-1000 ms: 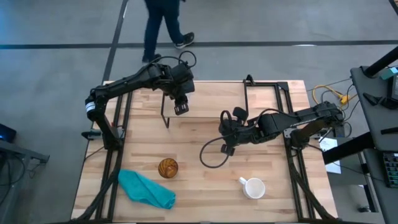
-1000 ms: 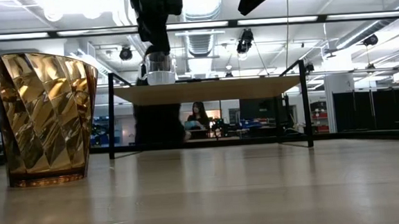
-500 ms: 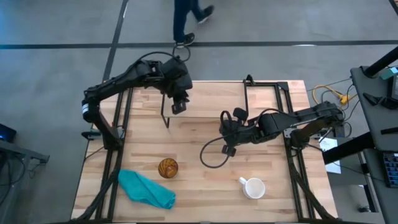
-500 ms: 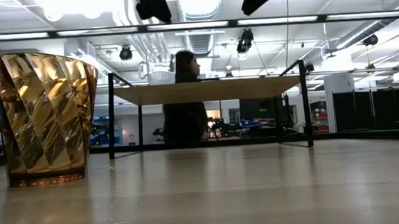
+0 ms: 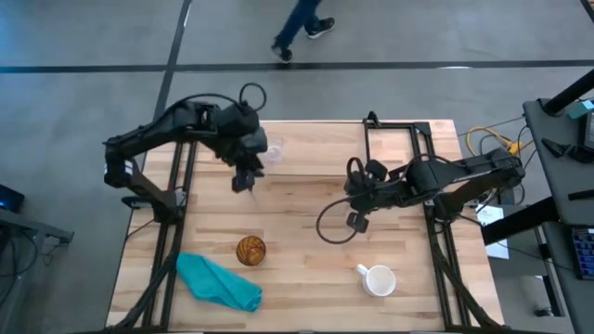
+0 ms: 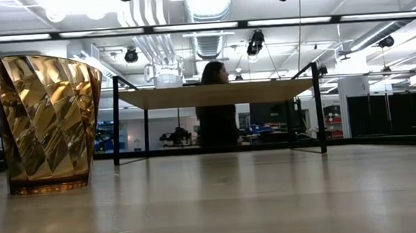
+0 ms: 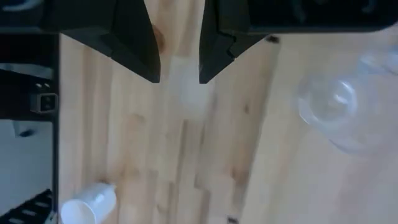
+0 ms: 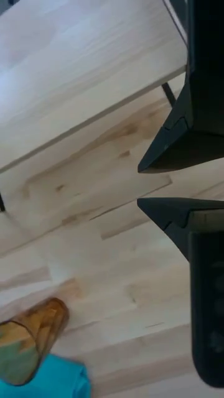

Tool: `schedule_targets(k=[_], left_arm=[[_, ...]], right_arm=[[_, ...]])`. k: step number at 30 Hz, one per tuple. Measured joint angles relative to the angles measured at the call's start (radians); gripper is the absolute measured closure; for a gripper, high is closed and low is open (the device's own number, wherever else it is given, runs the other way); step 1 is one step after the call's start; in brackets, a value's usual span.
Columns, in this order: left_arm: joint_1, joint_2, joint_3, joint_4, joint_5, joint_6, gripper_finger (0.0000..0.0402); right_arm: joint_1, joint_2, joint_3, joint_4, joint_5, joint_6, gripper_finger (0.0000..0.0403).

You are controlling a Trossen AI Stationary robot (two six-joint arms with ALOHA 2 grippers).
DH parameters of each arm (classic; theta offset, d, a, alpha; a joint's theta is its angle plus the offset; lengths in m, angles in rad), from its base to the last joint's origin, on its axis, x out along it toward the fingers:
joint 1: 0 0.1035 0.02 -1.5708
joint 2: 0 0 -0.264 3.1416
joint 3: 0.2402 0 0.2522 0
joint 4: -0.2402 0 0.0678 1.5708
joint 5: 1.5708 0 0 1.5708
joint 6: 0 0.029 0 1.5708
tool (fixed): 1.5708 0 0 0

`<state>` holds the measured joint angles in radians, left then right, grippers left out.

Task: Stack small to large cups/mugs on shelf
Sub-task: Put the white mug on the shelf

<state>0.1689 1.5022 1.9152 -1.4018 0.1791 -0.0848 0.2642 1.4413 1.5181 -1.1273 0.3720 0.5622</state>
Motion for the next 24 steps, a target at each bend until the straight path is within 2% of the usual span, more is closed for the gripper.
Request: schedule_targets(k=[10,15,17,21,24], left_arm=[[-0.144,0.024,-0.103,-0.012,0.001,-0.119,0.0306],[-0.193,0.059,-0.148,0.007,0.001,-0.121,0.0306],[-0.206,0.074,-0.16,0.008,0.005,-0.121,0.0306],[-0.23,0.099,-0.163,0.013,0.037,-0.122,0.0306],[-0.236,0.107,-0.163,0.045,0.069,-0.123,0.0306]], right_arm=[[0.0,0.0,0.0,0.0,0.021,0.021,0.0335],[0.0,-0.001,0.0,-0.023,-0.004,0.024,0.0335],[0.0,-0.001,0.0,-0.04,-0.094,0.025,0.0335],[0.012,-0.001,0.0,-0.095,-0.367,0.055,0.0335],[0.046,-0.001,0.0,-0.133,-0.437,0.118,0.0335]])
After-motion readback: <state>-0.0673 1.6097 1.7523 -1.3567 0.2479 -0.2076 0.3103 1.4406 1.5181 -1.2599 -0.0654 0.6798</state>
